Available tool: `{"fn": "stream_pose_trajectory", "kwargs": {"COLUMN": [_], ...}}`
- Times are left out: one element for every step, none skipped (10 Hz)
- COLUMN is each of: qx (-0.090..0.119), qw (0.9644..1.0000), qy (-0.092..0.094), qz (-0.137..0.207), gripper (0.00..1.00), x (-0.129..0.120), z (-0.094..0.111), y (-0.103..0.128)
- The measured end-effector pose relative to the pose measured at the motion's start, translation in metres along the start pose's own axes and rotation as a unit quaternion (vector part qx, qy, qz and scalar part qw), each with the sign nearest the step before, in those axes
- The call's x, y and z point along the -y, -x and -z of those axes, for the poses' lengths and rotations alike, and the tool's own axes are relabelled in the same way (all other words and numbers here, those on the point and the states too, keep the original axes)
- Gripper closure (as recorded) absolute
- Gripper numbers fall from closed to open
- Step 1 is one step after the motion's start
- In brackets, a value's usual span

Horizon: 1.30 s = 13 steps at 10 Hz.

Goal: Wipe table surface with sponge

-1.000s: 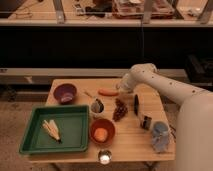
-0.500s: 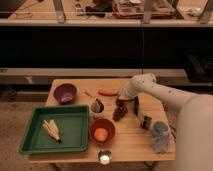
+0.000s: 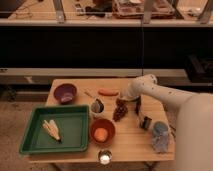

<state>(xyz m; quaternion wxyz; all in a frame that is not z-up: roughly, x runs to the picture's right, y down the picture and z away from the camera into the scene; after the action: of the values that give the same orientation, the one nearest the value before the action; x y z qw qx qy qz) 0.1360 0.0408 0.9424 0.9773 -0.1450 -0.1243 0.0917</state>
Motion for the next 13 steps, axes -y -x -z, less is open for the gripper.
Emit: {"fn": "stream_pose_trajectory", "kwargs": {"qx": [-0.005, -0.007, -0.011, -0.015, -0.016, -0.015, -0.016, -0.017, -0.016, -0.014, -0.011, -0.006, -0.001], "qw": [1.0000, 0.9999, 0.9996, 0.9993, 0.9991, 0.9991, 0.9992, 0.9993, 0.9996, 0.9998, 0.9999, 1.0000, 0.9999], "qy": [-0.005, -0.009, -0.014, -0.017, -0.018, -0.017, -0.016, -0.014, -0.009, -0.005, -0.001, 0.004, 0.012], "qz": [-0.007, -0.012, -0.023, -0.031, -0.034, -0.035, -0.033, -0.029, -0.020, -0.015, -0.006, 0.001, 0.010], "gripper": [1.00, 1.00, 1.00, 1.00, 1.00, 1.00, 1.00, 1.00, 1.00, 1.00, 1.00, 1.00, 1.00], "x": [0.004, 0.008, 0.014, 0.020, 0.028, 0.038, 0.050, 0.058, 0.066, 0.068, 0.070, 0.070, 0.067], "z": [0.003, 0.003, 0.003, 0.002, -0.002, -0.009, -0.017, -0.023, -0.034, -0.039, -0.046, -0.049, -0.050], "y": [-0.006, -0.013, -0.028, -0.040, -0.043, -0.042, -0.042, -0.040, -0.028, -0.021, -0.010, -0.001, 0.010]}}
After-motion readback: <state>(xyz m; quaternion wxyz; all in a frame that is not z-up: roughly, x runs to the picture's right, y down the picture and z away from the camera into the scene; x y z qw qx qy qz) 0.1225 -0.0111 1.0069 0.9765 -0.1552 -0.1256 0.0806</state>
